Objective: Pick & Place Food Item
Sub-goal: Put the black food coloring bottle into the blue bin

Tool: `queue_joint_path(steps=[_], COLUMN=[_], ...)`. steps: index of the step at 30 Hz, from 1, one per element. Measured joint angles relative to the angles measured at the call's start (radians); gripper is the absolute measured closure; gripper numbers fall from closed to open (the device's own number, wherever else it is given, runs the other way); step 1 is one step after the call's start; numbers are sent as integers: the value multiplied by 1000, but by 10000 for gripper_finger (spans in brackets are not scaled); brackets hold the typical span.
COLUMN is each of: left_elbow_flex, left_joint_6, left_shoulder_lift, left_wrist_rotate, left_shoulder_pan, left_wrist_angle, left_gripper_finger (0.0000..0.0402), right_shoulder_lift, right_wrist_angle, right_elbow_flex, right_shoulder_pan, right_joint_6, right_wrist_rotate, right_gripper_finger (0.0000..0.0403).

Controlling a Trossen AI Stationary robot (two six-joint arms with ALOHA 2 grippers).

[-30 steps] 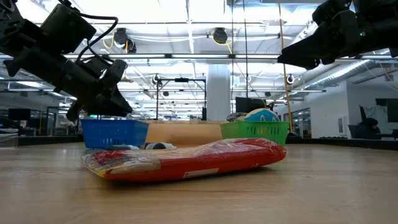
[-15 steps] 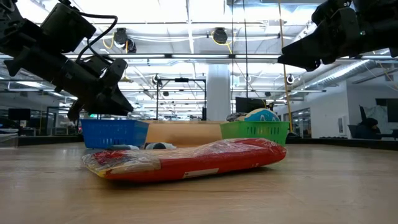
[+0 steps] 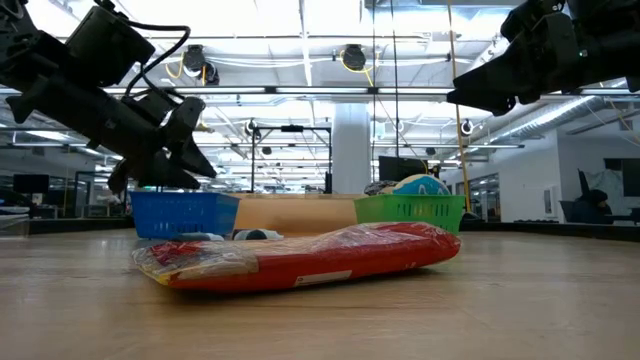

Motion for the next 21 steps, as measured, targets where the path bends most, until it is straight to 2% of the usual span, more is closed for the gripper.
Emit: queue_joint_path(steps=[5, 9, 12, 17, 21], left_elbow_flex=[21, 99, 212, 503, 743], left_joint_6=[126, 262, 375, 455, 380], left_shoulder_lift=[-17, -35, -36, 49, 191], left_wrist_rotate=[65, 94, 156, 216, 217], left_shoulder_pan=[0, -4, -32, -143, -238], left_wrist_angle=[7, 3, -38, -342, -638], left_gripper_finger=[185, 187, 199, 221, 232], right_shoulder_lift=[0, 0, 0, 0, 0], right_wrist_angle=[-1, 1, 1, 2, 1], right_elbow_flex=[1, 1, 1, 1, 1], right_shoulder_pan=[0, 0, 0, 0, 0], right_joint_6=[-2, -6, -7, -7, -7], right_wrist_rotate=[0, 0, 0, 0, 0], right_gripper_finger=[161, 161, 161, 161, 161])
